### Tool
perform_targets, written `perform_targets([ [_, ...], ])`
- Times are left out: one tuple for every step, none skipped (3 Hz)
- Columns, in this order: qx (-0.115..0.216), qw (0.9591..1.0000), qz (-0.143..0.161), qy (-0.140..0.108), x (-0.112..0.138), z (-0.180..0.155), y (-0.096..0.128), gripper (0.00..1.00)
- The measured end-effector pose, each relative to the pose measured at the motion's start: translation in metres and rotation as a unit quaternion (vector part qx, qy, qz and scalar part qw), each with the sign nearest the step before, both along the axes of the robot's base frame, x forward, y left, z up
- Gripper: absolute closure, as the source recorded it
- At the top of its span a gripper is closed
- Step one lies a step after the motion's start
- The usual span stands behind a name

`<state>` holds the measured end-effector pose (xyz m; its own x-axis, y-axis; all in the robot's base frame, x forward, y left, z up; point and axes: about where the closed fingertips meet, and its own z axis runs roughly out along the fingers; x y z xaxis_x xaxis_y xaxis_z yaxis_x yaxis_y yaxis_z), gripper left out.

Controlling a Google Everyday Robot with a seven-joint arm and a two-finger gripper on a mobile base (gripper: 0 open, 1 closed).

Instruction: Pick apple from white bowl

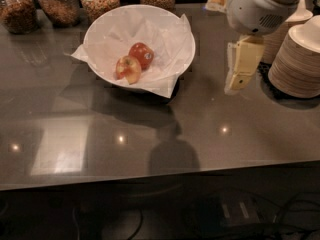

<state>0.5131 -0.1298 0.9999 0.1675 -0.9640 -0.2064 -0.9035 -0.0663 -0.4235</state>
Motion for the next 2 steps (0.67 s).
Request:
perform_targets([
  [0.006, 0.9978, 0.065, -0.011, 0.033, 0.005, 0.033, 0.0],
  [0.022, 0.9933, 0.112, -0.02, 0.072, 0.008, 0.07, 0.0],
])
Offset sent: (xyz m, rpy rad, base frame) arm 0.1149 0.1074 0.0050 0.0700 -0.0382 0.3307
